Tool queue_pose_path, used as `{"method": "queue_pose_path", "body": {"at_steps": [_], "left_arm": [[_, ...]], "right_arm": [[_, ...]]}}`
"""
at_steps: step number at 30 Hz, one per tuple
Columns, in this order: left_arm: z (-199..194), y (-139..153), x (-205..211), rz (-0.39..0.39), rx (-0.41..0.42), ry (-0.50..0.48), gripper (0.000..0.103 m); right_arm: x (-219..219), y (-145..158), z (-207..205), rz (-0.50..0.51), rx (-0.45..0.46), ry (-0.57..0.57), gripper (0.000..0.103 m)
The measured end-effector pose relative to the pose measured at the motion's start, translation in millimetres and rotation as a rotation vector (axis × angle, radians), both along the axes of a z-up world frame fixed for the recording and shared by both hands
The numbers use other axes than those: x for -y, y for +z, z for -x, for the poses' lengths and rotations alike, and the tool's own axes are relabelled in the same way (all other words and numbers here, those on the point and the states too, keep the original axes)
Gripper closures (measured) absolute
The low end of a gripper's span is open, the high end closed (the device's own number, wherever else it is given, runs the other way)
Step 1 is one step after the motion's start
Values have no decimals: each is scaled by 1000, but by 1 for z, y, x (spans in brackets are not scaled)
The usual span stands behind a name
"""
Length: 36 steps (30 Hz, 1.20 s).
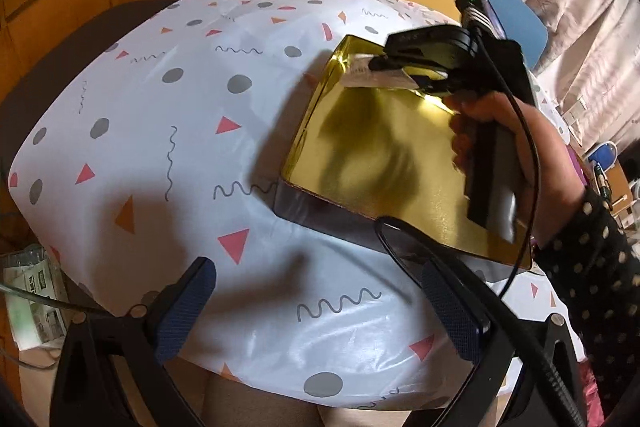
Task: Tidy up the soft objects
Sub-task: 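Carry the wet-wipe packet into the gold tin and open the right gripper, then grasp the red Christmas sock with the left gripper and lift it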
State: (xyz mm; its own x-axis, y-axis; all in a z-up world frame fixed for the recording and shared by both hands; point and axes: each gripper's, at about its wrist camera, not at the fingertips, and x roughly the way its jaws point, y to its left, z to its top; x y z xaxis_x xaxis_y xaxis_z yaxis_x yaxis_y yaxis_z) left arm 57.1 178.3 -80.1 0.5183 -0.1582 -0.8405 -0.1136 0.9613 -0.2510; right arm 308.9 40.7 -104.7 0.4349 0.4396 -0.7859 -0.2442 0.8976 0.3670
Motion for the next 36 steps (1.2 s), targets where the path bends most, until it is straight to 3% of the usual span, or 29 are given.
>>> {"method": "queue_pose_path", "body": {"at_steps": [6, 12, 16, 22, 26, 28, 31, 32, 34, 36], "left_arm": [[-7, -2, 8, 48, -12, -27, 0], [-6, 3, 15, 77, 12, -45, 0], [-11, 7, 24, 57, 41, -90, 0], [-4, 24, 61, -49, 168, -254, 0], [-15, 25, 85, -29, 136, -312, 0], [-25, 23, 97, -5, 111, -343, 0], [-30, 30, 124, -69, 144, -429, 0], [-30, 35, 133, -47, 152, -466, 0], [-28, 50, 153, 40, 185, -569, 0], [-13, 70, 188, 60, 288, -809, 0]], "right_arm": [[5, 7, 2, -6, 1, -25, 61], [26, 37, 37, -46, 32, -3, 61], [47, 72, 88, -50, 142, 18, 61], [120, 130, 178, 6, 397, -41, 61], [194, 148, 226, 103, 493, -202, 60], [238, 150, 242, 100, 483, -313, 60], [302, 151, 270, 158, 496, -492, 60], [320, 152, 277, 185, 505, -537, 60], [362, 149, 291, 275, 493, -629, 60], [408, 143, 302, 285, 466, -732, 60]]}}
